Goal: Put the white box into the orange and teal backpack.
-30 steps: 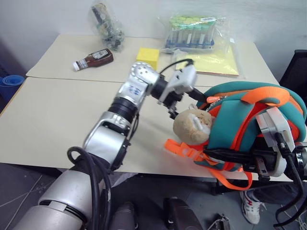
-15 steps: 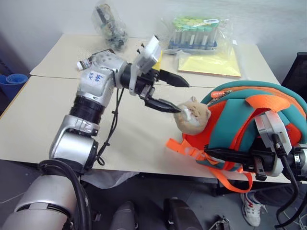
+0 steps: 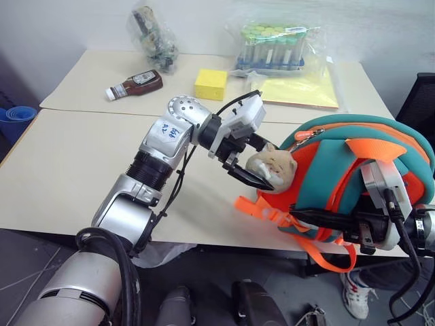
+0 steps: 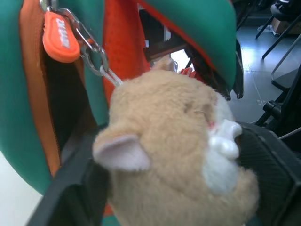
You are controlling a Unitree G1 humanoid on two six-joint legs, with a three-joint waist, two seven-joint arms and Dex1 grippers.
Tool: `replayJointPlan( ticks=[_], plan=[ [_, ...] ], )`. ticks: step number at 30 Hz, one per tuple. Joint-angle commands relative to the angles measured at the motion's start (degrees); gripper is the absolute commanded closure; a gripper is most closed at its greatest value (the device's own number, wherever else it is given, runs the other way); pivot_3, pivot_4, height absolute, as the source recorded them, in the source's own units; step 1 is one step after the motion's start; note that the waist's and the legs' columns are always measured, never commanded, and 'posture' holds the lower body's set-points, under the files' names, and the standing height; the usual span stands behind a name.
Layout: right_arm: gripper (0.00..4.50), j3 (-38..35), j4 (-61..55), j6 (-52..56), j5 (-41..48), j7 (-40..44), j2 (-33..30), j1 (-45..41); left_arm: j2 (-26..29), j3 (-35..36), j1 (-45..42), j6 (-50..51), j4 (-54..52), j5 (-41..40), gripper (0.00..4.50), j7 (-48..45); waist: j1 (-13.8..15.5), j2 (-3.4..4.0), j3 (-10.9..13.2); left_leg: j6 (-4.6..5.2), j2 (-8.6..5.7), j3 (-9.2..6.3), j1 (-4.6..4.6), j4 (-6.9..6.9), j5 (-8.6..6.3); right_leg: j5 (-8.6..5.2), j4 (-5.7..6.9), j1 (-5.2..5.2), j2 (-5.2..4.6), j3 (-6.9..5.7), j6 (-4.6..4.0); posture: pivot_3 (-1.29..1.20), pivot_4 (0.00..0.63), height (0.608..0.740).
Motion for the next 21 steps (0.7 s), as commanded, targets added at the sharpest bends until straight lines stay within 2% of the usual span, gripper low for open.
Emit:
replayJointPlan(
  ticks=[1,4,6,10,15,17,21],
  plan=[
    [4.50,-2.2,-1.7,-1.6,-0.6,-0.2,0.5,1.5,0.2,1.5,-1.4,-0.7,1.4,0.5,1.97,-1.2,0.0,0.00,0.0,0.00,0.00,0.00,0.01,0.00,0.00,0.00,0.00,0.01,0.00,-0.01,0.00,0.00,0.150,0.740],
    [4.50,-3.2,-1.5,-2.5,-1.7,0.2,0.5,3.2,1.0,3.4,-3.5,-1.6,4.5,0.5,2.63,-0.9,0.0,0.00,0.0,0.00,-0.02,0.00,0.00,0.01,0.00,0.00,0.00,0.01,0.01,-0.01,0.00,0.00,0.150,0.740],
    [4.50,-4.6,-0.8,-2.9,-2.4,0.7,0.5,4.3,2.3,5.7,-6.1,-5.1,8.6,0.8,2.80,-0.3,0.0,-0.01,0.0,0.01,-0.01,0.00,-0.01,0.01,0.00,0.00,0.00,0.00,0.02,-0.02,0.00,0.00,0.150,0.740],
    [4.50,-5.8,0.5,-3.8,-3.5,0.9,0.6,5.2,6.0,6.4,-9.5,-10.8,16.7,4.5,2.80,-0.9,-0.2,-0.01,0.0,0.01,0.00,0.02,0.01,-0.01,-0.01,0.00,0.00,-0.02,0.05,-0.02,0.01,0.00,0.150,0.740],
    [4.50,-5.8,2.5,-5.7,-6.6,0.8,1.9,5.4,9.4,1.5,-7.7,-27.6,24.0,15.0,2.80,0.7,0.0,0.00,0.0,0.00,0.00,0.07,0.07,-0.05,-0.01,0.00,0.00,-0.01,0.05,-0.04,0.00,0.00,0.150,0.740],
    [4.50,-5.8,3.2,-6.4,-7.5,1.0,2.4,5.3,9.1,-0.3,-5.9,-32.6,24.9,18.1,2.80,1.3,0.1,0.00,0.0,0.01,-0.01,0.07,0.03,-0.04,-0.02,0.00,-0.03,-0.01,0.01,-0.04,0.00,0.00,0.150,0.740],
    [4.50,-6.1,5.2,-7.1,-7.9,1.6,3.0,4.8,2.9,-4.2,4.0,-41.5,20.3,22.6,2.80,8.6,0.2,0.01,0.0,0.09,-0.01,0.07,0.01,-0.01,-0.08,0.00,-0.07,0.04,-0.10,0.01,0.01,0.00,0.150,0.740]
  ],
)
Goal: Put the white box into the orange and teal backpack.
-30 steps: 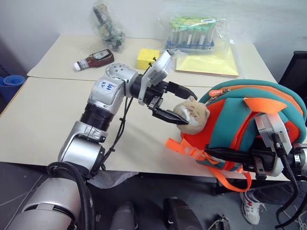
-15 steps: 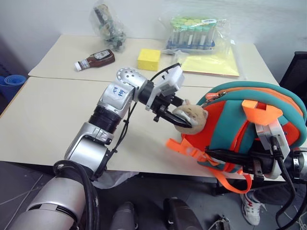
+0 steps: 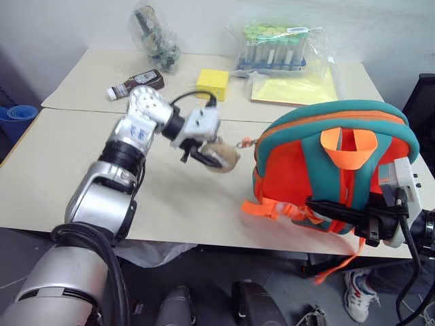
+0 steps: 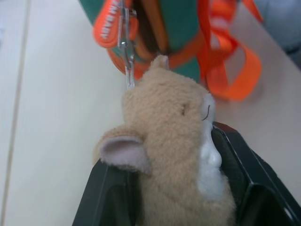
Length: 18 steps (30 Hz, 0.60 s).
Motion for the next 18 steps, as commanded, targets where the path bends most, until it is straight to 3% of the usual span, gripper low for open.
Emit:
replayJointPlan(
  ticks=[1,6,7,8,9,13,17,18],
  plan=[
    [4.50,-2.2,1.2,-1.7,-0.4,0.5,0.9,-0.6,-6.0,-3.1,5.4,-5.5,-3.1,4.6,2.80,7.2,0.3,-0.01,0.0,0.00,0.00,-0.01,-0.04,0.02,0.00,0.00,0.00,-0.01,-0.01,-0.01,0.00,0.00,0.150,0.740],
    [4.50,-1.0,3.0,-3.4,-3.7,0.6,1.7,-1.3,-10.2,-5.2,6.1,-9.0,-0.1,11.0,2.80,16.4,1.2,-0.04,0.0,0.08,-0.06,0.00,-0.01,0.10,-0.05,0.04,-0.01,0.02,0.01,0.05,0.08,0.00,0.150,0.740],
    [4.50,-0.7,3.5,-4.1,-5.1,0.6,1.8,-1.4,-10.7,-4.4,6.1,-7.5,0.2,10.1,2.80,16.2,1.2,0.11,-0.6,0.09,-0.05,0.00,0.01,0.10,-0.05,0.05,-0.01,0.04,0.02,0.05,0.08,0.00,0.000,0.740],
    [4.50,-0.5,4.1,-4.7,-6.5,0.6,1.8,-1.4,-10.7,-3.4,6.1,-6.1,0.1,9.1,2.80,15.9,1.5,0.33,-2.6,0.04,-0.02,0.03,-0.12,0.10,-0.02,0.06,0.11,-0.08,0.05,0.04,0.10,0.00,0.000,0.740],
    [4.50,-0.3,4.6,-4.8,-7.5,0.5,1.7,-1.5,-10.5,-2.6,6.0,-5.0,0.1,8.3,2.46,15.5,1.6,0.52,-3.5,-0.28,-0.09,0.01,-0.46,0.11,0.09,0.05,0.28,-0.49,0.35,-0.17,0.15,0.00,0.000,0.740],
    [3.34,-4.0,8.1,-5.3,-11.5,5.7,-1.4,2.4,-7.0,4.1,6.6,6.4,-3.4,-0.1,1.30,7.5,1.3,0.55,-4.1,-0.09,-0.36,0.11,0.03,0.15,-0.26,-0.06,-0.07,-0.03,0.77,0.09,0.32,0.00,0.000,0.740],
    [1.98,-15.2,13.0,-3.2,-11.1,14.2,-4.8,7.9,-0.8,9.6,8.0,17.9,-9.1,-6.7,0.04,1.4,1.0,0.71,-4.3,0.03,-0.33,0.15,0.03,0.15,-0.34,-0.06,-0.03,-0.05,0.85,0.15,0.32,0.00,0.000,0.740],
    [1.69,-18.4,15.1,-2.7,-11.4,16.6,-5.7,9.2,0.9,11.0,8.2,21.1,-10.3,-8.3,0.00,0.2,1.0,0.72,-4.4,0.01,-0.29,0.15,0.04,0.15,-0.34,-0.06,-0.03,-0.05,0.90,0.17,0.32,0.00,0.000,0.740]
  ],
)
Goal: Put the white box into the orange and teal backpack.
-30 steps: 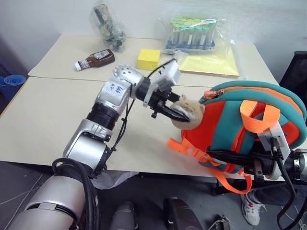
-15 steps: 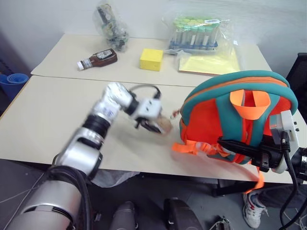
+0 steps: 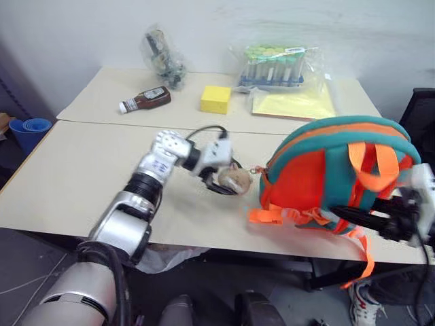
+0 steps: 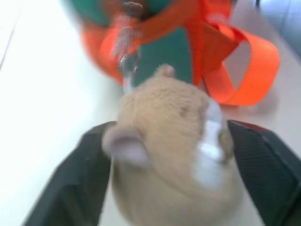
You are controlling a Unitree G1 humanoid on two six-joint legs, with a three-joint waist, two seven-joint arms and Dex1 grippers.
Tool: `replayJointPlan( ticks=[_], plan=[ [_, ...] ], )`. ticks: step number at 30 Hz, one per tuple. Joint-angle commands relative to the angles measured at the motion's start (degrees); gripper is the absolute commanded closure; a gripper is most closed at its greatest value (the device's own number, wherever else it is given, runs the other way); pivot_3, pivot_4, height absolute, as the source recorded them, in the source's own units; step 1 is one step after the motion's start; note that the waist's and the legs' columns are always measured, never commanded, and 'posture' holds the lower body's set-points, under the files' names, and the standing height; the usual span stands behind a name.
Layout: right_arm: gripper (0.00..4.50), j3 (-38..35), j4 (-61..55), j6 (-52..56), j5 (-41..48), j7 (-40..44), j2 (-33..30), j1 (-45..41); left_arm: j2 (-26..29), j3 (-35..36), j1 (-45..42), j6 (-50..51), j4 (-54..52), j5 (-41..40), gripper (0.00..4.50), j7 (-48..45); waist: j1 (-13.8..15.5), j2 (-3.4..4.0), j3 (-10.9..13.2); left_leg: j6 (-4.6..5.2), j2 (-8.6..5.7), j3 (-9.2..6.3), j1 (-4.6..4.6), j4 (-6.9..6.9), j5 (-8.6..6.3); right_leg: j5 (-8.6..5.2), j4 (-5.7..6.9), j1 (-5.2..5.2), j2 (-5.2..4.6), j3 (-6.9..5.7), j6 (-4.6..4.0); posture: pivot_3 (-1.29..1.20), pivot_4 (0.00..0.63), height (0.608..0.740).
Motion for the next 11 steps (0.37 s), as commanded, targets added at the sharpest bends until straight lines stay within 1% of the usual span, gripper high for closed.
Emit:
replayJointPlan(
  ticks=[1,3,5,6,8,9,11],
  plan=[
    [1.39,-12.2,5.3,1.7,-0.2,8.2,-3.7,2.9,4.4,5.3,0.3,10.1,-5.6,-6.6,0.00,-4.7,0.1,0.03,-0.2,-0.01,0.01,-0.01,0.00,0.00,0.00,-0.01,0.00,0.00,0.01,-0.01,0.00,0.00,0.000,0.740],
    [0.75,-18.8,10.7,2.4,-2.3,13.7,-5.7,6.4,8.6,8.4,0.5,16.3,-8.3,-10.0,0.00,-7.1,0.2,-0.02,-0.3,-0.02,0.05,-0.03,0.02,0.00,0.00,-0.01,-0.01,0.01,0.04,-0.04,-0.01,0.00,0.000,0.740],
    [0.14,-23.1,14.5,2.5,-4.1,17.5,-6.9,8.9,11.8,10.5,0.8,20.9,-11.0,-12.4,0.00,-8.3,0.2,-0.26,-0.5,-0.01,0.06,-0.04,0.03,-0.01,-0.01,-0.03,-0.02,0.01,0.05,-0.07,-0.04,0.00,0.000,0.740],
    [0.03,-24.9,16.2,2.7,-4.8,19.1,-7.3,10.0,13.2,11.4,1.0,23.4,-12.5,-13.6,0.00,-8.5,0.2,-0.33,-0.6,-0.04,0.09,-0.06,0.03,-0.01,-0.02,-0.05,-0.01,0.01,0.06,-0.09,-0.07,0.00,0.000,0.740],
    [0.03,-28.3,19.0,2.2,-6.2,20.4,-7.0,11.4,17.1,13.7,2.6,27.2,-17.2,-15.9,0.00,-8.7,0.1,-0.45,-0.8,-0.07,0.26,-0.06,0.05,-0.01,-0.04,-0.06,-0.01,0.04,0.05,-0.09,-0.08,0.00,0.000,0.740],
    [0.03,-28.1,18.7,1.5,-6.6,19.7,-5.8,11.3,18.1,14.3,4.0,28.2,-19.7,-16.5,0.00,-7.9,0.1,-0.42,-0.9,-0.07,0.27,-0.05,0.06,-0.01,-0.04,-0.06,-0.01,0.05,0.03,-0.08,-0.08,0.00,0.000,0.740],
    [0.03,-26.2,16.9,0.1,-7.2,18.0,-3.7,10.7,18.1,14.4,6.5,28.4,-23.7,-16.7,0.00,-5.4,-0.1,-0.41,-1.2,-0.12,0.35,-0.02,0.11,-0.02,-0.09,-0.08,0.00,0.06,0.01,-0.07,-0.09,0.00,0.000,0.740]
  ],
)
